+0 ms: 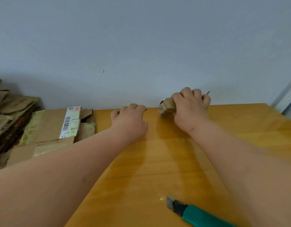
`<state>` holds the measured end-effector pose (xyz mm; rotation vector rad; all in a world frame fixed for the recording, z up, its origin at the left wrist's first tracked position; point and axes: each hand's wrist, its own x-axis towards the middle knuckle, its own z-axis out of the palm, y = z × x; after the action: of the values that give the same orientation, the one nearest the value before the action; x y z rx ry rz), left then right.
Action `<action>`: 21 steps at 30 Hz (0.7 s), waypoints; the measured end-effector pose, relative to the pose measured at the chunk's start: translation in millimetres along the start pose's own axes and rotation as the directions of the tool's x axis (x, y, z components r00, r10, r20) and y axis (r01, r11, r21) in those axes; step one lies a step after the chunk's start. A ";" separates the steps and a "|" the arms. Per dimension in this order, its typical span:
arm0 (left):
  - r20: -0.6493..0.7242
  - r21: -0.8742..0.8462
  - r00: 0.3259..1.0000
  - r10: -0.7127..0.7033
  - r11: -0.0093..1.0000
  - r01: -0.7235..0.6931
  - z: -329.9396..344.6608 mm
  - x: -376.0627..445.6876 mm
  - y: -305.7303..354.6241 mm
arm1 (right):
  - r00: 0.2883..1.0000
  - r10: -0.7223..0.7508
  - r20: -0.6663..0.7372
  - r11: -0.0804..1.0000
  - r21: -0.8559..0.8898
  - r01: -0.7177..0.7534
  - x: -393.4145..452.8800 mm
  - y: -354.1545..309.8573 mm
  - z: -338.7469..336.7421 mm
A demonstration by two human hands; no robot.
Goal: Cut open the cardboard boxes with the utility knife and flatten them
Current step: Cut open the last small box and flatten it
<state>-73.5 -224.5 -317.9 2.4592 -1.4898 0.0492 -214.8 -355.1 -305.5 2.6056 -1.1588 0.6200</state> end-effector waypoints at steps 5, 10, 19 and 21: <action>-0.043 -0.020 0.999 0.020 1.000 -0.021 -20.1 -31.8 8.8 | 0.992 -0.037 -0.121 0.976 0.210 0.062 -39.6 -7.4 -33.1; 0.172 -0.651 0.983 0.070 0.757 0.060 -68.1 -99.3 4.0 | 0.969 -0.163 -0.183 0.903 0.369 0.221 -105.9 -45.7 -79.0; 0.108 -0.452 0.989 0.098 0.891 -0.039 -113.6 -237.0 -37.1 | 0.940 -0.341 -0.007 0.826 0.475 0.303 -208.3 -106.5 -140.4; 0.107 -0.567 0.991 0.076 0.824 -0.002 -121.0 -258.2 -44.8 | 0.961 -0.277 0.017 0.801 0.557 0.221 -221.1 -114.2 -154.5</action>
<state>-143.2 48.0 -253.1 1.9710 -1.3508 -0.4831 -306.3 -78.7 -274.5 3.2329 -0.6986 0.8833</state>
